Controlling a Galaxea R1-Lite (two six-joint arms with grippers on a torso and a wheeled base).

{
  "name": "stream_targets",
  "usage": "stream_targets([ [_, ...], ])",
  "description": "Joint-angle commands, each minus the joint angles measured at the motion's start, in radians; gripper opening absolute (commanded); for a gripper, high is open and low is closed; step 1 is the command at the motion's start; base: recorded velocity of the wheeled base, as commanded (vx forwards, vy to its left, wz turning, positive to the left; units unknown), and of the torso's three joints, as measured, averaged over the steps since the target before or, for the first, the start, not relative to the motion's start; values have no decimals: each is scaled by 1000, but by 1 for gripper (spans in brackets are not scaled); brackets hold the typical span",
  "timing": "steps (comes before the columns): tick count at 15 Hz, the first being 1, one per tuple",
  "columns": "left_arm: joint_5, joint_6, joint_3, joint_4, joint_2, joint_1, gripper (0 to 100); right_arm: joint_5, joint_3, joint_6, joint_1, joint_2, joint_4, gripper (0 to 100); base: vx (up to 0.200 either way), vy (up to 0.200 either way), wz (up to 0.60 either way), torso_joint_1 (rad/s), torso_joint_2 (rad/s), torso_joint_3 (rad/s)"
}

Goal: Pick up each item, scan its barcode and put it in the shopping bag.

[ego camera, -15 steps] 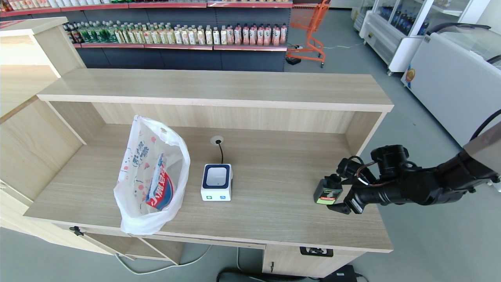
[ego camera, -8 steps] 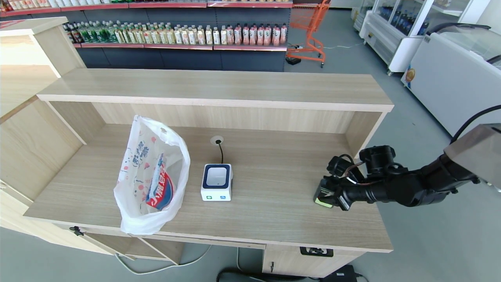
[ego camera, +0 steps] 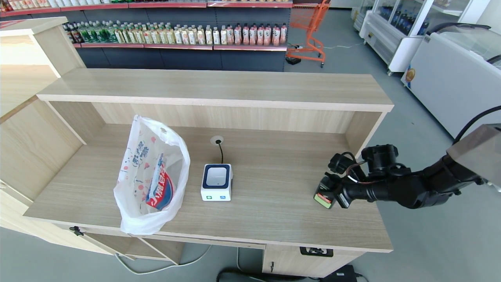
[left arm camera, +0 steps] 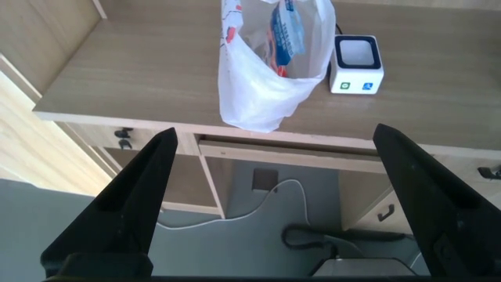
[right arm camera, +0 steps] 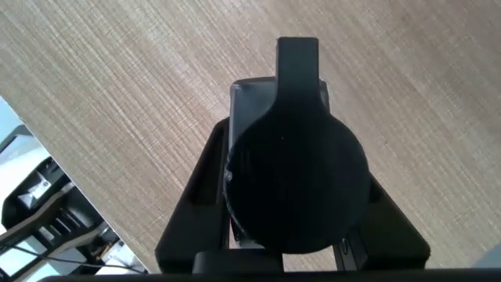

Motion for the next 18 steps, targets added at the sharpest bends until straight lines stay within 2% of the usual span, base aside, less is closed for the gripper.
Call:
stream_targets([
  [1,0,0,0,0,0,0,100,3,42,125,-72,-180,-42,0,0,0,0,0,0,0],
  [3,0,0,0,0,0,0,100,5,150,148,-127,-330,-46,0,0,0,0,0,0,0],
  [4,0,0,0,0,0,0,100,0,306,63,-141,-453,-123,0,0,0,0,0,0,0],
  [5,0,0,0,0,0,0,100,0,423,-73,-141,-496,-241,0,0,0,0,0,0,0],
  [6,0,0,0,0,0,0,100,6,579,-270,-143,-519,-476,0,0,0,0,0,0,0],
  [7,0,0,0,0,0,2,100,36,668,-431,-144,-519,-649,0,0,0,0,0,0,0],
  [9,0,0,0,0,0,0,100,301,644,-810,-130,-511,-655,0,0,0,0,0,0,0],
  [10,0,0,0,0,0,0,100,390,645,-1020,-97,-507,-655,0,0,0,0,0,0,0],
  [12,0,0,0,0,0,0,100,494,645,-1436,0,-511,-648,0,0,0,0,0,0,0],
  [15,0,0,0,0,0,0,100,542,644,-1802,153,-456,-474,0,0,0,0,0,0,0],
  [18,0,0,0,0,0,0,100,615,639,-1917,189,-379,-465,0,0,0,0,0,0,0],
])
